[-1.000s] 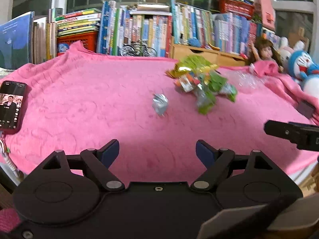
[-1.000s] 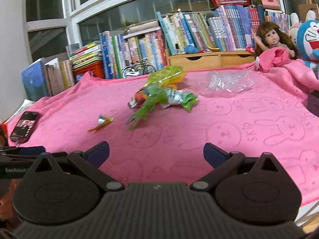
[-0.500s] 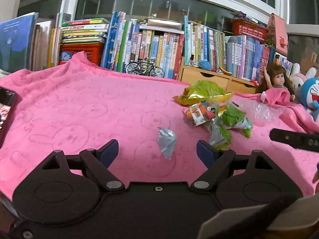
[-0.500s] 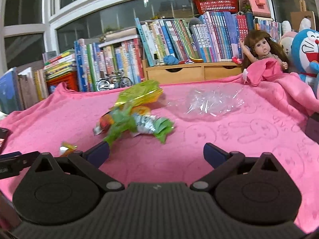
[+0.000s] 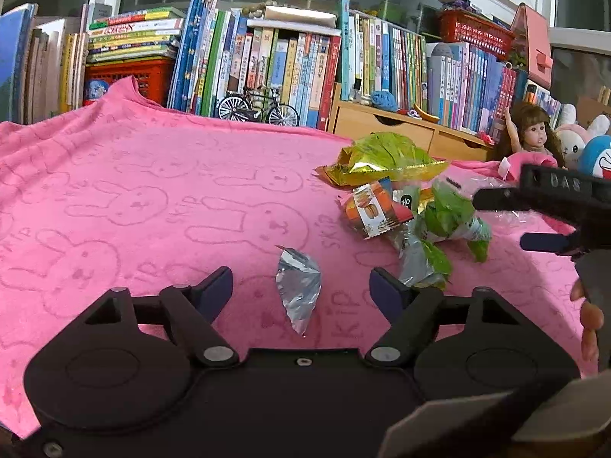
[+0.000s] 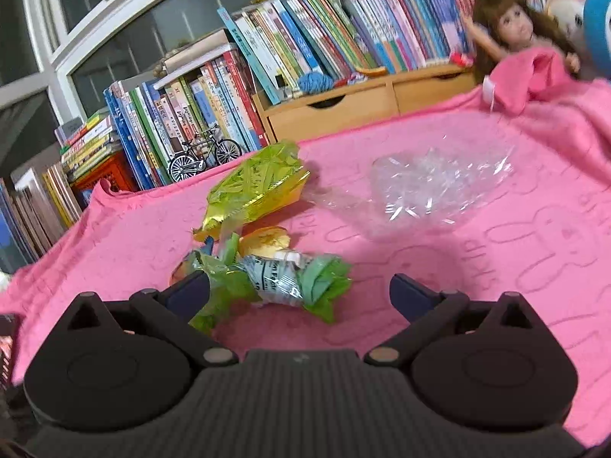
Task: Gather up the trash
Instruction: 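Grasp the silver foil scrap with the left tool while the right tool grasps the green wrapper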
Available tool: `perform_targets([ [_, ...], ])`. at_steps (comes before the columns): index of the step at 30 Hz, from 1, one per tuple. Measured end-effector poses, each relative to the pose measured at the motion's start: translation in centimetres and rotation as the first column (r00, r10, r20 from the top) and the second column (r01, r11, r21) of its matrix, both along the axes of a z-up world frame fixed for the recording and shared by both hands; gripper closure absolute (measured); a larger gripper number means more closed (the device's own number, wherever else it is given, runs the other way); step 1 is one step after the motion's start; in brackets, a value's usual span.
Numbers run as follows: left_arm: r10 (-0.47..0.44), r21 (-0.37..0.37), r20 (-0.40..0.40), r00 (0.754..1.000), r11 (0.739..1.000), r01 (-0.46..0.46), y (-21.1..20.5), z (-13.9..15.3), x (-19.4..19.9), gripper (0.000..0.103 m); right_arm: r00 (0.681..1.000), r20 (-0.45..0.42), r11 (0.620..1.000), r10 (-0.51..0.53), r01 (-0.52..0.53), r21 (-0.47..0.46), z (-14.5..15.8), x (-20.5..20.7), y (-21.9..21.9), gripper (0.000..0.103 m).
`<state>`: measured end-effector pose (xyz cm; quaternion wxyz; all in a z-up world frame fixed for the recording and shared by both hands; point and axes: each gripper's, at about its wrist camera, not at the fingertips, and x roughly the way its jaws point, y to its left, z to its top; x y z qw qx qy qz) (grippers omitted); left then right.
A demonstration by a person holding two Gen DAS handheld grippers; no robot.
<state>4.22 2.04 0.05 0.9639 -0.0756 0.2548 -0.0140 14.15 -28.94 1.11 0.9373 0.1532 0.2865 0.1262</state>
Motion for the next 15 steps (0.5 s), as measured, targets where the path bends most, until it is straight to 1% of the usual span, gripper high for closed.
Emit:
perform_targets([
  [4, 0.000, -0.022, -0.015, 1.000, 1.000, 0.000, 0.2, -0.3, 0.7, 0.042, 0.998, -0.052, 0.993, -0.021, 0.027, 0.112, 0.1, 1.4, -0.1, 0.000],
  [7, -0.006, -0.029, -0.015, 1.000, 1.000, 0.005, 0.2, -0.4, 0.9, 0.044, 0.997, -0.077, 0.988, -0.024, 0.036, 0.152, 0.1, 2.2, 0.1, 0.000],
  [10, -0.014, -0.027, -0.020, 1.000, 1.000, 0.013, 0.2, -0.6, 1.2, 0.044, 0.997, -0.075, 0.993, -0.015, 0.023, 0.113, 0.2, 2.7, 0.8, 0.000],
  [15, 0.002, -0.027, -0.024, 1.000, 1.000, -0.003, 0.2, -1.0, 1.7, 0.044, 0.997, -0.066, 0.999, 0.033, -0.032, 0.023, -0.1, 3.1, 2.2, 0.000],
])
